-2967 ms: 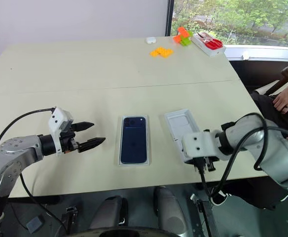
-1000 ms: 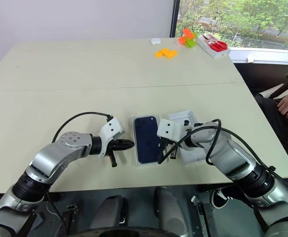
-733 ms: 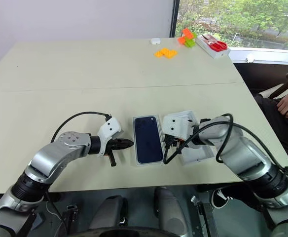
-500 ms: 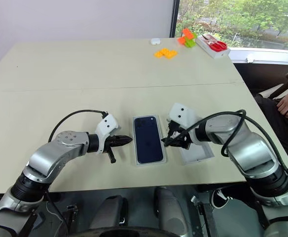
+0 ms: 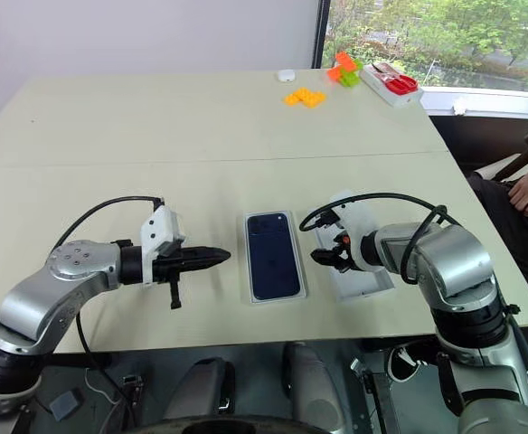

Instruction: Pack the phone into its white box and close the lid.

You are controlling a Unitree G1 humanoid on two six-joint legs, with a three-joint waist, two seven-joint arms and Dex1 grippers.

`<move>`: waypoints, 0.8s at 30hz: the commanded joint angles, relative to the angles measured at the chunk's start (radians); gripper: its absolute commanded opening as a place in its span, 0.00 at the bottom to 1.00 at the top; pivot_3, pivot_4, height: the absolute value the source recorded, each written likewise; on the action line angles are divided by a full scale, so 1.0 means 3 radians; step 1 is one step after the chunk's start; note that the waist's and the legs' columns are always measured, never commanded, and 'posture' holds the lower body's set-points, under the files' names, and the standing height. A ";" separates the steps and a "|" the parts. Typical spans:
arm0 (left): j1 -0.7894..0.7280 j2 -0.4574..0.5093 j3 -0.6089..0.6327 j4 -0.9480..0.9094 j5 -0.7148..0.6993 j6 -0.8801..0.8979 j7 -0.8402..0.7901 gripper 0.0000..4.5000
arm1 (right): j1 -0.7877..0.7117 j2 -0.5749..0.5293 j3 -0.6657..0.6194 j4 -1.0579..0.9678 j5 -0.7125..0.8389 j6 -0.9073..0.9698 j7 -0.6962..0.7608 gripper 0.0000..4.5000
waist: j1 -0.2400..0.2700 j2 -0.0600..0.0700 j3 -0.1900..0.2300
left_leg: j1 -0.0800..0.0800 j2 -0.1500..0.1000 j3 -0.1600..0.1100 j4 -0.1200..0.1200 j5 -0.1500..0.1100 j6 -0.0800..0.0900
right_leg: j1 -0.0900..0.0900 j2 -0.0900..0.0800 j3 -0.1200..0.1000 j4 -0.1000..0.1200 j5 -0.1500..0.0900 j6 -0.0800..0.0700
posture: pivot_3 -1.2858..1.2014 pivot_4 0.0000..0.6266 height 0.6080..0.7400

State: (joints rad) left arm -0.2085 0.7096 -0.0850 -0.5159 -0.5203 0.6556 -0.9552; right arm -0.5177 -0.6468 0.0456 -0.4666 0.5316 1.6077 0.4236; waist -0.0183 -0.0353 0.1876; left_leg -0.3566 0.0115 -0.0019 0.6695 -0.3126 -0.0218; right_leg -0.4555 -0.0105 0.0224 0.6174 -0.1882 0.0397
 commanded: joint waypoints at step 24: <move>0.0070 0.0118 0.0833 0.0434 -0.0169 -0.0139 0.0310 0.00 | -0.0576 0.0465 -0.1008 0.0420 0.3316 -0.0768 -0.2311 0.01 | -0.0047 0.0001 0.0000 | -0.0001 0.0011 -0.0006 -0.0003 0.0000 0.0001 | -0.0002 0.0010 -0.0001 -0.0001 0.0002 0.0005 | 0.52 0.24 0.96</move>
State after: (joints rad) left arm -0.1843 0.7364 0.1056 -0.4160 -0.5775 0.6391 -0.8834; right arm -0.6734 -0.5279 -0.2109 -0.3170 1.3487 1.4862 -0.2554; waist -0.0324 -0.0351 0.1876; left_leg -0.3570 0.0148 -0.0039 0.6679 -0.3127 -0.0215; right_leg -0.4562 -0.0076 0.0220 0.6168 -0.1876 0.0415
